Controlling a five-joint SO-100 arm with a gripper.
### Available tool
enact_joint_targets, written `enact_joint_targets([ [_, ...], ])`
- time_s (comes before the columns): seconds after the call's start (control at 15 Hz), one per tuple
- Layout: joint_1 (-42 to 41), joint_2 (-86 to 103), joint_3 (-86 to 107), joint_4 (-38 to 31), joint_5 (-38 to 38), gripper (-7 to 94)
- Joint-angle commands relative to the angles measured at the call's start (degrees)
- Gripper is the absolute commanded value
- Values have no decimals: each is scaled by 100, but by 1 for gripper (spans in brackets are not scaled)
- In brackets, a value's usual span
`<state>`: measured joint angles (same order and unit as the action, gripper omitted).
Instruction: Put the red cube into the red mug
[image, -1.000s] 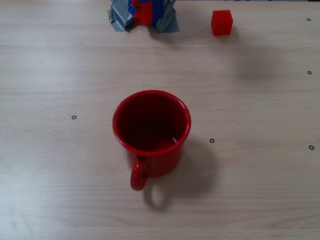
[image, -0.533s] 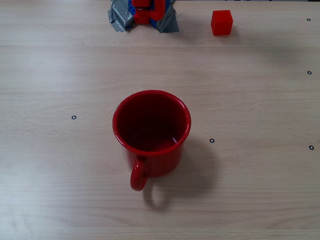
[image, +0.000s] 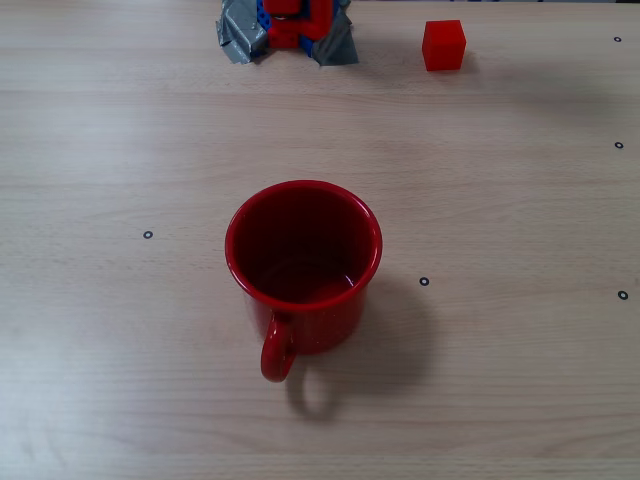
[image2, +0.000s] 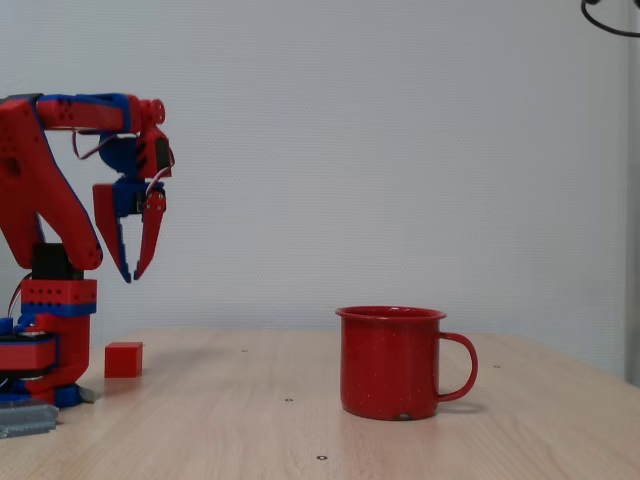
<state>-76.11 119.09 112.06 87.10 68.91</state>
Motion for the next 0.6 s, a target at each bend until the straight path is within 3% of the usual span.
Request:
enact_joint_targets([
  [0.0, -176, 62, 369, -879, 360, 0],
  [0.13, -246, -88, 624, -1195, 334, 0],
  [0.53, -141, -202, 1283, -738, 220, 0],
])
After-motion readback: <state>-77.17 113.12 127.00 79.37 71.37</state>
